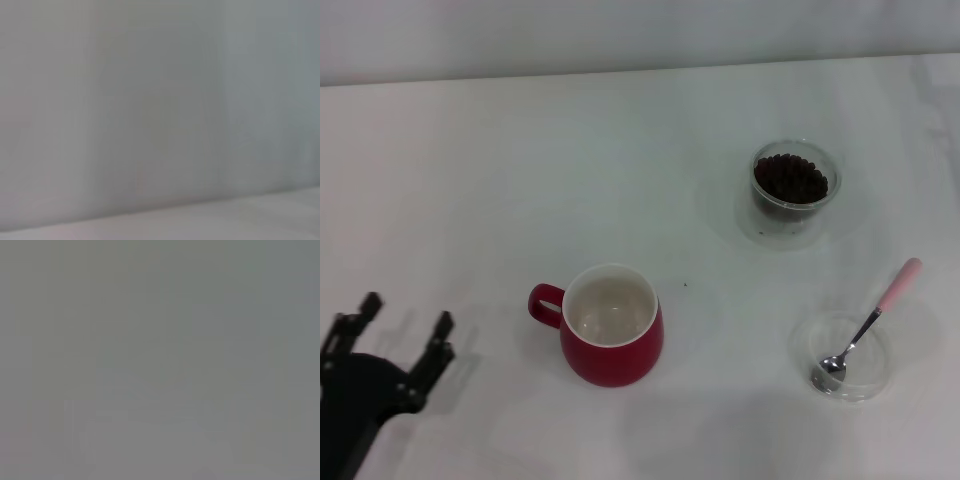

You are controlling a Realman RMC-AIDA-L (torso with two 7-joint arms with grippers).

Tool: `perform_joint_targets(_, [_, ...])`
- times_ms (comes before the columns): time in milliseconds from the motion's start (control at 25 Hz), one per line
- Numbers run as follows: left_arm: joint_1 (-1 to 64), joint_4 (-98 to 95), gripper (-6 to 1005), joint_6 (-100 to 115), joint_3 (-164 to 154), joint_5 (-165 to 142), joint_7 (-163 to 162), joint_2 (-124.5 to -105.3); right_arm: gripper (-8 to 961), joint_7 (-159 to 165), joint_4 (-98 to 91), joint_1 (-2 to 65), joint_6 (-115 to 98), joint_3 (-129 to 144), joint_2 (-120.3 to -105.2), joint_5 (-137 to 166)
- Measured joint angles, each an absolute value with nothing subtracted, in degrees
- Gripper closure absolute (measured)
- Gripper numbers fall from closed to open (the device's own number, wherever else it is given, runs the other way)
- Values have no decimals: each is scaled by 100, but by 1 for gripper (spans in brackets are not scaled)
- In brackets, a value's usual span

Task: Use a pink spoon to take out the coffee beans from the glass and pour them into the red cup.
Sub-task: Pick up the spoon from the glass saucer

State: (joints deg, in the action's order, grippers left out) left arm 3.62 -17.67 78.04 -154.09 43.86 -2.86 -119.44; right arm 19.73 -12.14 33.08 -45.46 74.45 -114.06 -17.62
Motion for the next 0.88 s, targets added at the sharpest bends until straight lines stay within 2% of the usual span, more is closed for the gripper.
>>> perform_joint_targets(200, [474, -1683, 190, 7909, -15408, 5232, -290, -11938, 117, 2906, -1272, 3018, -4560, 7497, -11288, -1572])
perform_joint_targets(320, [737, -1516, 191, 7852, -15409, 5836, -308, -11938, 117, 3961, -1276, 2780, -4549, 7505, -11135, -993])
perform_joint_targets(520, [1293, -1234, 193, 7615, -15409, 6789, -515, -11944, 118, 6426, -1274, 2221, -4727, 7506, -10797, 686])
perform_joint_targets(880, [2045, -943, 199, 7557, -15407, 8027, -575, -11935, 119, 8658, -1141, 1373, -5875, 7506, -10491, 2956])
